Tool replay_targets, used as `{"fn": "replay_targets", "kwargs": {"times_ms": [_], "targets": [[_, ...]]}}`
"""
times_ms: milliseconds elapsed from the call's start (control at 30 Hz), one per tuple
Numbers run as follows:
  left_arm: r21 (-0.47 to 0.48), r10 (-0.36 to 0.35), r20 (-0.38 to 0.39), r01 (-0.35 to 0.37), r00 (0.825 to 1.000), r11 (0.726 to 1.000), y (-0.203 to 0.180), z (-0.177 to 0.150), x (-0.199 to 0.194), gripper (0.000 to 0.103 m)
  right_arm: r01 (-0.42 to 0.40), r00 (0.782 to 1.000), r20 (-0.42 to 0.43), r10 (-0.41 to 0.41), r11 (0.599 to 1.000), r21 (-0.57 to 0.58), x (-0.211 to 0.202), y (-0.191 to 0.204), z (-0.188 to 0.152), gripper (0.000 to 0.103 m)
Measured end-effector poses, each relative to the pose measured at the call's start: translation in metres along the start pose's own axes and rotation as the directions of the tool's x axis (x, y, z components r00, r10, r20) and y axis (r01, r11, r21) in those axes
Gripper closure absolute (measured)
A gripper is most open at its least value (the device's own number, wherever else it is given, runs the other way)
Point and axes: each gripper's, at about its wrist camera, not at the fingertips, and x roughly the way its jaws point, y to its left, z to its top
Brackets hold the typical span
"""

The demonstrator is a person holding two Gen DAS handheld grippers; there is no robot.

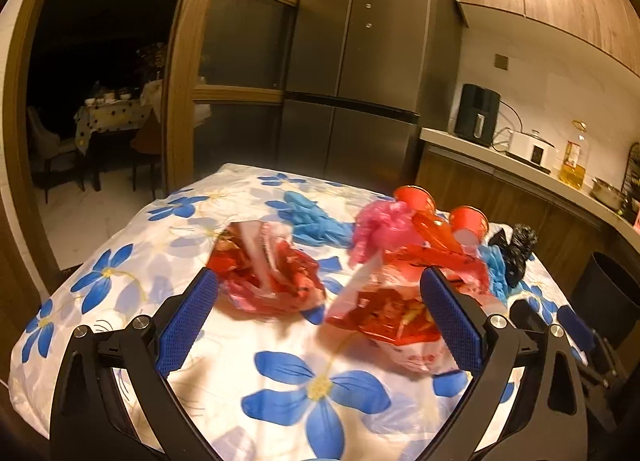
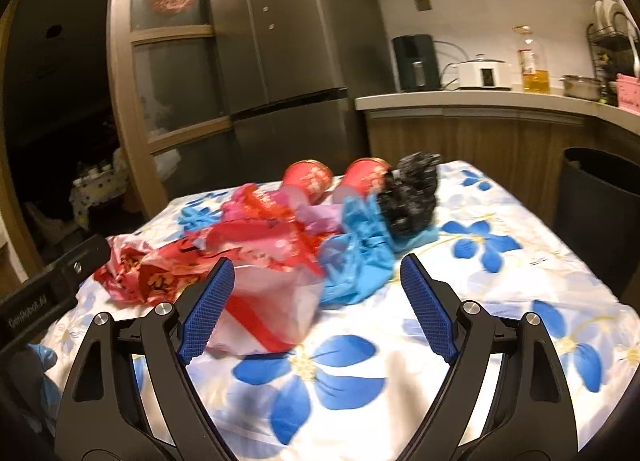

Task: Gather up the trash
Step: 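Grasp a red printed bag with the left tool while the right tool grasps another red bag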

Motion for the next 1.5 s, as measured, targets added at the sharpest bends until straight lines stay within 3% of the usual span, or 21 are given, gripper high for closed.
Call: {"fn": "replay_targets", "kwargs": {"times_ms": [200, 433, 600, 733, 833, 1000, 1167, 1200, 1233, 1367, 1500], "targets": [[-0.017, 0.027, 0.014, -0.027, 1.000, 0.999, 0.012, 0.003, 0.003, 0.006, -0.047, 0.999, -0.015, 0.046, 0.999, -0.015, 0.011, 0.014, -0.001, 0.019], [-0.032, 0.045, -0.001, -0.045, 0.999, 0.998, 0.024, 0.001, 0.010, 0.006, -0.074, 0.995, -0.064, 0.078, 0.996, 0.051, 0.032, 0.011, 0.001, 0.019], [-0.039, 0.053, -0.017, -0.053, 0.998, 0.998, 0.030, 0.000, 0.017, 0.006, -0.102, 0.990, -0.097, 0.107, 0.993, 0.053, 0.039, 0.013, -0.001, 0.043], [-0.048, 0.054, -0.036, -0.056, 0.998, 0.997, 0.034, 0.000, 0.026, 0.006, -0.107, 0.985, -0.130, 0.111, 0.994, 0.040, 0.043, 0.018, -0.006, 0.078], [-0.069, 0.045, -0.066, -0.050, 0.997, 0.996, 0.039, 0.001, 0.037, 0.006, -0.113, 0.984, -0.139, 0.115, 0.993, 0.020, 0.042, 0.022, -0.009, 0.096], [-0.102, 0.026, -0.156, -0.043, 0.987, 0.994, 0.042, 0.000, 0.059, 0.012, -0.117, 0.984, -0.136, 0.117, 0.993, 0.009, 0.039, 0.024, -0.009, 0.099], [-0.072, 0.025, -0.221, -0.042, 0.975, 0.997, 0.035, -0.006, 0.071, 0.037, -0.118, 0.985, -0.123, 0.118, 0.993, 0.010, 0.031, 0.022, -0.009, 0.100], [-0.063, 0.022, -0.229, -0.038, 0.973, 0.997, 0.033, -0.007, 0.072, 0.046, -0.116, 0.986, -0.121, 0.116, 0.993, 0.008, 0.030, 0.022, -0.008, 0.100], [-0.057, 0.019, -0.238, -0.033, 0.971, 0.998, 0.032, -0.008, 0.073, 0.063, -0.116, 0.986, -0.116, 0.116, 0.993, 0.007, 0.028, 0.021, -0.007, 0.100], [-0.048, 0.000, -0.274, -0.014, 0.962, 0.999, 0.028, -0.013, 0.077, 0.088, -0.115, 0.989, -0.097, 0.115, 0.993, 0.002, 0.018, 0.019, -0.004, 0.100], [-0.050, -0.017, -0.261, 0.004, 0.965, 0.999, 0.027, -0.013, 0.071, 0.095, -0.113, 0.991, -0.078, 0.113, 0.994, -0.003, 0.009, 0.016, 0.000, 0.100]]}}
